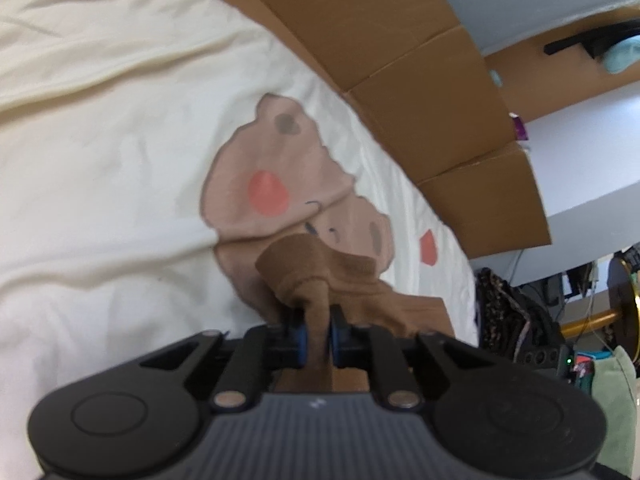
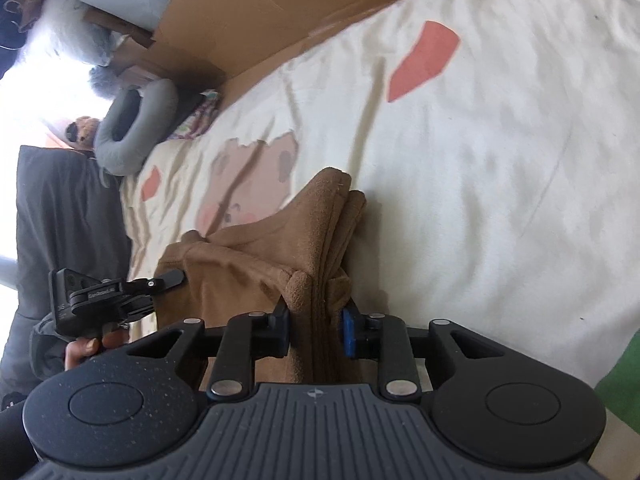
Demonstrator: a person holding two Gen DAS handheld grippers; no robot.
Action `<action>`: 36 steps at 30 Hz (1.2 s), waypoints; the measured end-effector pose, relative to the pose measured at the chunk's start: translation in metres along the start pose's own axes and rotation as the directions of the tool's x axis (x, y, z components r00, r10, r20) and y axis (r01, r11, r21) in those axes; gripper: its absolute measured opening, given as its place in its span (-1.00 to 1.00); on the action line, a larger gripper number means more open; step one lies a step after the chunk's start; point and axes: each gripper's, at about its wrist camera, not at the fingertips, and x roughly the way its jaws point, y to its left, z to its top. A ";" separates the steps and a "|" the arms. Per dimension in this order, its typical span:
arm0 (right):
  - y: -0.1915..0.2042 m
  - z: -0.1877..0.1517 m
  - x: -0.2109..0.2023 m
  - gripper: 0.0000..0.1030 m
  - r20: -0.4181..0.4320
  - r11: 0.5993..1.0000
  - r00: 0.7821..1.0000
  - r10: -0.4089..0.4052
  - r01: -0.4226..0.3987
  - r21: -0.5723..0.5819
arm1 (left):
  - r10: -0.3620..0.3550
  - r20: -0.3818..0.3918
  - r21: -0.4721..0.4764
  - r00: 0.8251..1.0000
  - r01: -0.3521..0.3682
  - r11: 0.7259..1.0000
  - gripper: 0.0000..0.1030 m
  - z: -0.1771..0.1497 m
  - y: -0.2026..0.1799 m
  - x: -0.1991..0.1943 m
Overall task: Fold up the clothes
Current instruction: 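Lift the shirt edge with both grippers and fold it over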
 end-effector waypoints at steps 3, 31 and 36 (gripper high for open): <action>-0.004 0.000 0.003 -0.25 -0.005 1.000 1.000 -0.014 0.014 0.015 | 0.018 -0.006 -0.019 1.000 -0.019 1.000 -0.45 -0.002 0.008 0.004; 0.051 -0.004 -0.024 -0.65 0.074 0.997 0.997 -0.008 0.014 -0.079 | -0.072 0.121 0.045 0.990 0.067 0.997 -0.87 -0.016 -0.042 -0.030; 0.070 -0.008 -0.041 -0.67 0.103 0.994 0.995 0.002 0.009 -0.112 | -0.036 0.129 0.102 0.991 0.022 0.995 -0.88 -0.019 -0.066 -0.052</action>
